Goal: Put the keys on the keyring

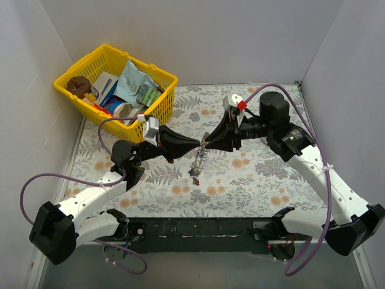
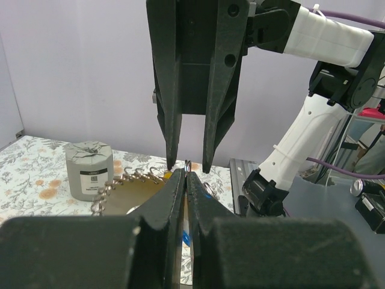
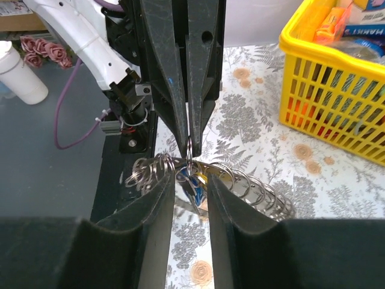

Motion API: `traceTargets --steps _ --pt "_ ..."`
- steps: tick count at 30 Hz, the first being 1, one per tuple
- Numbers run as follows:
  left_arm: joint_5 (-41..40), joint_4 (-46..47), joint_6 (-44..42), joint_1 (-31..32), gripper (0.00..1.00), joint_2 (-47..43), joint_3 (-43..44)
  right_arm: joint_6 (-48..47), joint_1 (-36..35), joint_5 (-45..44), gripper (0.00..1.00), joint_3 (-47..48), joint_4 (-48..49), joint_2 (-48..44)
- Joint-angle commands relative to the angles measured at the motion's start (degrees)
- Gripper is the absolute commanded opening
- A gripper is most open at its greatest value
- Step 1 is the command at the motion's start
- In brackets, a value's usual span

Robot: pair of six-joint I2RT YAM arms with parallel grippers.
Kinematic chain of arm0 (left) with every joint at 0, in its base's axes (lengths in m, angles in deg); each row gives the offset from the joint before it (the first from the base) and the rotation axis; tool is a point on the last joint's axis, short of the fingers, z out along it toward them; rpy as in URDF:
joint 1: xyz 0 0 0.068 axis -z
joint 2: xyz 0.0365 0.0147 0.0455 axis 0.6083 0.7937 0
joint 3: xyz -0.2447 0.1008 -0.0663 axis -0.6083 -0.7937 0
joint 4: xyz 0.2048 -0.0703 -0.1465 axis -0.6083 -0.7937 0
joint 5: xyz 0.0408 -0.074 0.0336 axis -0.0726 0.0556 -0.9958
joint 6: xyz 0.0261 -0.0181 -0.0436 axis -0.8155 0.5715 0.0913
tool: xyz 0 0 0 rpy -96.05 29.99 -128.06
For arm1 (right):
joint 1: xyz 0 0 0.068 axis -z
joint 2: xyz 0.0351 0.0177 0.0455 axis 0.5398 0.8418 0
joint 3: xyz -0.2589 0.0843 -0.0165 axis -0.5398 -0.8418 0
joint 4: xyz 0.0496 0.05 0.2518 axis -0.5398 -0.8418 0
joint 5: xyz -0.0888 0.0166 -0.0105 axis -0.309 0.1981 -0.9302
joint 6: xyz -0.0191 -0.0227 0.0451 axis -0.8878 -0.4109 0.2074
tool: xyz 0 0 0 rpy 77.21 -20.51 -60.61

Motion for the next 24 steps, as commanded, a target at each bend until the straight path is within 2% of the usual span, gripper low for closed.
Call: traceTargets --steps 1,2,9,12,24 --pt "-0.7 3.1 0.4 -0.3 0.00 0.1 1.2 1.2 0.3 2.4 0.34 -1.3 2.8 -0.4" --pt "-0.6 3.4 0.5 -0.3 0.00 0.2 1.2 1.3 0.3 2.4 0.33 -1.6 3.0 -0.4" --pt "-0.5 3.9 1.1 -0.3 0.00 0.7 1.5 1.9 0.3 2.7 0.09 -2.9 3.9 -0.1" --pt "-0.8 3.8 1.1 -0.3 0.00 0.6 1.6 1.9 0.3 3.4 0.01 -3.2 4.1 0.2" --pt "-1.6 4.8 1.2 -0.3 0.00 0.6 1.5 1.5 0.1 5.1 0.01 -5.1 3.1 1.1"
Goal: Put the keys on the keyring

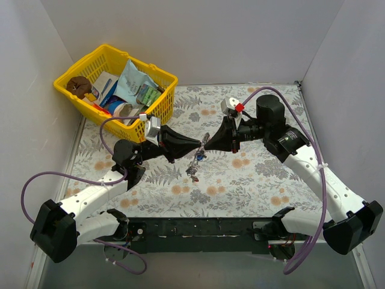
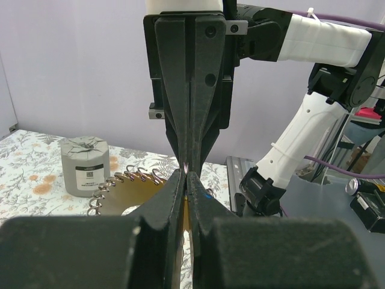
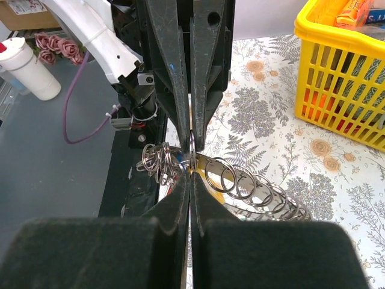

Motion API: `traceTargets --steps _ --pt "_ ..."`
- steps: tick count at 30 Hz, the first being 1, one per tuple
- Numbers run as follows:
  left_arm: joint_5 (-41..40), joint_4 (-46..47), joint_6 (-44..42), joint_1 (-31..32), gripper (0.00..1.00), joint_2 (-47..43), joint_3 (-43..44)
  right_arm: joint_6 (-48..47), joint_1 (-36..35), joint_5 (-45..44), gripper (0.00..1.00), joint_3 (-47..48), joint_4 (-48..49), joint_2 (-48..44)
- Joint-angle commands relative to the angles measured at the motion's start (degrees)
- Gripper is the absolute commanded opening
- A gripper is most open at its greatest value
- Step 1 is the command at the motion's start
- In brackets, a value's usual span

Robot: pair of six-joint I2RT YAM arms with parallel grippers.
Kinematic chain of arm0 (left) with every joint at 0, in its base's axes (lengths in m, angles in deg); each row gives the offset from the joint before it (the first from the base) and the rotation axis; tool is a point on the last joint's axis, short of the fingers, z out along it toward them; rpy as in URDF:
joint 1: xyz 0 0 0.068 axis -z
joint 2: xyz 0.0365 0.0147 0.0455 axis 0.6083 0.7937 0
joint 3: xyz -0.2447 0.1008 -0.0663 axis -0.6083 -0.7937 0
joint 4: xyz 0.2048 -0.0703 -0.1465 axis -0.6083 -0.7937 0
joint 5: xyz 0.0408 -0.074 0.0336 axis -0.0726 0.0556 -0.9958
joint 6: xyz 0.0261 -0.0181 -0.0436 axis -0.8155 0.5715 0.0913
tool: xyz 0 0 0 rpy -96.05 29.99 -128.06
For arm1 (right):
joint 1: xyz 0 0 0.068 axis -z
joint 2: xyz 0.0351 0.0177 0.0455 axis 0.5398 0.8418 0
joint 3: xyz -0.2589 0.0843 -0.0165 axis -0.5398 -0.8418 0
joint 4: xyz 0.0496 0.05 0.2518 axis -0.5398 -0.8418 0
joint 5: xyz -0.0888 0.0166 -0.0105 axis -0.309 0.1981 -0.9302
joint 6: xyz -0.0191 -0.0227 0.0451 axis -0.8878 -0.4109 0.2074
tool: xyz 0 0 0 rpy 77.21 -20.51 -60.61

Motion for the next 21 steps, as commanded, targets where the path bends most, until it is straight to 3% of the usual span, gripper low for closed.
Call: traceTargets --steps 1,21 --pt "-1.7 4.6 0.5 -0.3 0.00 -0.4 1.6 0.3 -0.1 2.1 0.01 -0.8 0.0 0.7" --pt "-0.8 2.6 -0.1 -0.3 0.00 -0.6 2.2 -1.1 -2.9 -3.5 0.01 -0.9 -1.0 2.3"
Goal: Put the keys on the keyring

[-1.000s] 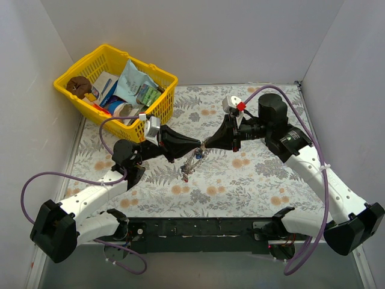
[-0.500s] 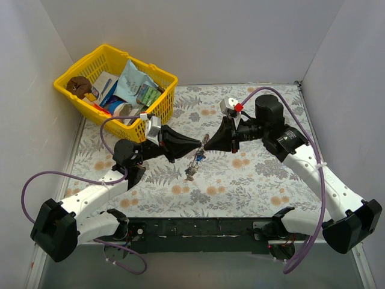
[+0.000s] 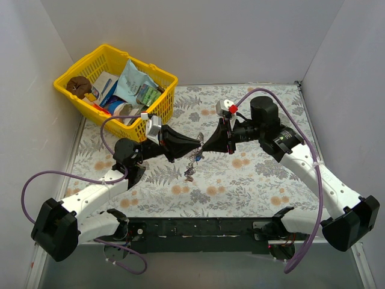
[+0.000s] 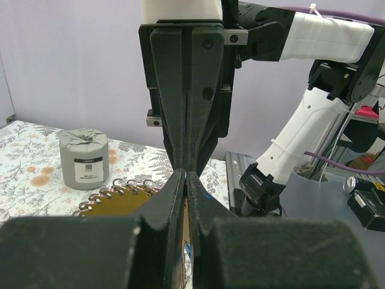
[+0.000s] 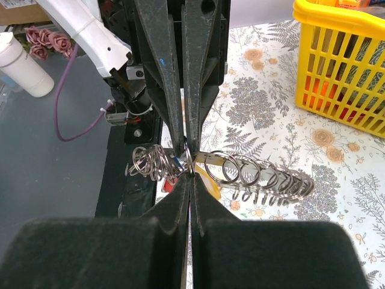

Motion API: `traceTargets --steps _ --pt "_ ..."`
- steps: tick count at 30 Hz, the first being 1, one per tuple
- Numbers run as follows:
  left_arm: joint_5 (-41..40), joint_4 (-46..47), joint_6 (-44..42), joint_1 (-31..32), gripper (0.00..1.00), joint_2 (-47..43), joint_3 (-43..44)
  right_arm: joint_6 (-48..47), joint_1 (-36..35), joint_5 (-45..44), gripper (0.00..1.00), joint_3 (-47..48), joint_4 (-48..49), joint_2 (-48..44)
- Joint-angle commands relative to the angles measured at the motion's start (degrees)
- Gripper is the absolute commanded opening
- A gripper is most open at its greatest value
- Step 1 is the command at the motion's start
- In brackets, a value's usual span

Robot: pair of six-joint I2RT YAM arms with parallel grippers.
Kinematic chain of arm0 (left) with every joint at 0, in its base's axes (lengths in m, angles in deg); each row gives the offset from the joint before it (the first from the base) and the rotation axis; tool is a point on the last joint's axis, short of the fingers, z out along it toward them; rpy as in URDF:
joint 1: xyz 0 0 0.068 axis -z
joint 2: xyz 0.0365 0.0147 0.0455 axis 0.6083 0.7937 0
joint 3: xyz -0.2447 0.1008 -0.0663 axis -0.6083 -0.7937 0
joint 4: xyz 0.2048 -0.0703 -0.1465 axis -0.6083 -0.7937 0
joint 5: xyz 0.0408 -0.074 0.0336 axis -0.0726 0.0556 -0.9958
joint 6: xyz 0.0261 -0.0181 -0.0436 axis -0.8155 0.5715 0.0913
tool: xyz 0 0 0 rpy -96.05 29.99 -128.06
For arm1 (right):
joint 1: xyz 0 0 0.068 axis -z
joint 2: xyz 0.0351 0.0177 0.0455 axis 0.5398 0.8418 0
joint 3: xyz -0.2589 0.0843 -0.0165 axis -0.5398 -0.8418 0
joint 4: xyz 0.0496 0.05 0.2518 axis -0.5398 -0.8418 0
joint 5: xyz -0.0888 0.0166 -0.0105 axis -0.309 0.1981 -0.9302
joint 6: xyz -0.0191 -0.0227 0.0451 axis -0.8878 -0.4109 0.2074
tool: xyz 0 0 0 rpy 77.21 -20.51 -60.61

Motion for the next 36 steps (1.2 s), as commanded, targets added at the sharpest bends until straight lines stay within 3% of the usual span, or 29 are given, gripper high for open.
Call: traceTargets --steps 1,12,18,36 --pt "-1.7 2.1 -1.3 0.1 0.00 -1.6 2.0 -0.3 -1.3 -1.7 0.03 -0.1 -0.7 0.4" --pt "-2.2 -9.2 -9.4 0.0 0.00 -4.9 2.6 0.2 -1.3 -4.8 0.44 -0.6 1.7 -3.9" --pt "-2.4 -12.1 -11.0 0.1 0.00 -6.1 2.3 0.1 -1.3 -7.7 0.61 -0.8 1.8 -5.6" --pt "-3.0 -17.8 -14.3 0.1 0.00 -5.7 4.2 1.6 -1.1 -11.8 0.91 -3.9 6.5 -10.8"
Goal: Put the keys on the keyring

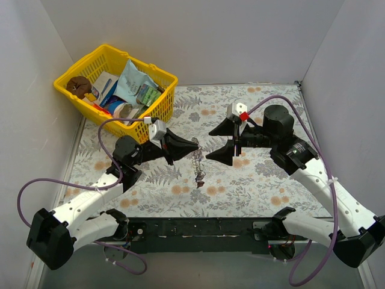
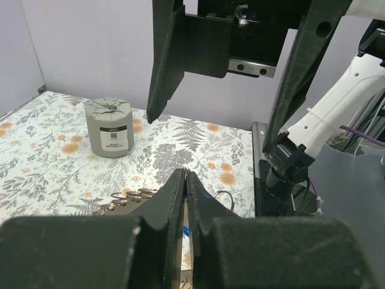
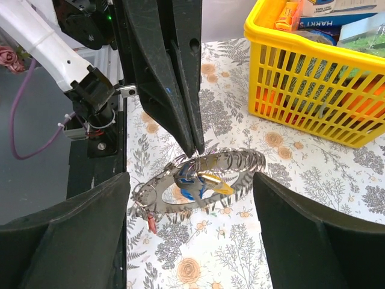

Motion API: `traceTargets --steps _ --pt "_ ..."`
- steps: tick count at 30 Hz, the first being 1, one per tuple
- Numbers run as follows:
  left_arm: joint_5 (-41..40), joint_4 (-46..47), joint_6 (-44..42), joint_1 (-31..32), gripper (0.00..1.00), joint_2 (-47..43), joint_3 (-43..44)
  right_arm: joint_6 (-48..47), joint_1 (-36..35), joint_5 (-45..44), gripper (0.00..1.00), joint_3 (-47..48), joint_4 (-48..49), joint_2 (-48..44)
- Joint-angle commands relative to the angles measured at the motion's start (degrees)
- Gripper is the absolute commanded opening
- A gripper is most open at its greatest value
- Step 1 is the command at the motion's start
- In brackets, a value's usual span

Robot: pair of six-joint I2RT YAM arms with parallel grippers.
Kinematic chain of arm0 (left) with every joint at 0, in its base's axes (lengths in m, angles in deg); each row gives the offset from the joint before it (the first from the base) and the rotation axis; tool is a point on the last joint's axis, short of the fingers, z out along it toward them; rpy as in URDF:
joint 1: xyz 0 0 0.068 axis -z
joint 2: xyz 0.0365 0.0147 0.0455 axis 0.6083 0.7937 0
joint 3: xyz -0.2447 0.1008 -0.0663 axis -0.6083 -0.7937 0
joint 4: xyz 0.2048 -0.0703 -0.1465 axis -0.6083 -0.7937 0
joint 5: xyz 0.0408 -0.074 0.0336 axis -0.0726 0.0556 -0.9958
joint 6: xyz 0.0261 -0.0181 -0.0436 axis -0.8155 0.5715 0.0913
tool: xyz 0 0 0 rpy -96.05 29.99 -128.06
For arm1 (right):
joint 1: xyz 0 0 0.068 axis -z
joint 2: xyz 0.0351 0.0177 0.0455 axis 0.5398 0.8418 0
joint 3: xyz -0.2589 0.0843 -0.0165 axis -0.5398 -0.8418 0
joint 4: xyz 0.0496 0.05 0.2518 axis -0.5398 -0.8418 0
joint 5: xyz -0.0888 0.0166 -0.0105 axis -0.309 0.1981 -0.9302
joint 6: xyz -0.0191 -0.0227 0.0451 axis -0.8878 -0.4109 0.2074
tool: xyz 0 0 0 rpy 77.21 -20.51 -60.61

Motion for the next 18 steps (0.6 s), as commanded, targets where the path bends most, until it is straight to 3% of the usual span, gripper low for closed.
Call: traceTargets --steps 1,7,18 --pt "-1.4 -0.7 -1.8 0.0 0.00 -0.2 3.9 1.5 -0.1 -0.3 0.91 -0.3 4.2 -2.0" --pt "-0.2 -0.8 -1.3 0.7 0.00 4.0 5.9 2.4 0.1 -1.0 0.93 -0.5 5.4 -3.8" --pt "-3.3 5.6 -0.6 6.6 0.00 20.7 10.9 5.0 0.2 -3.9 0.95 -1.0 6.3 -6.6"
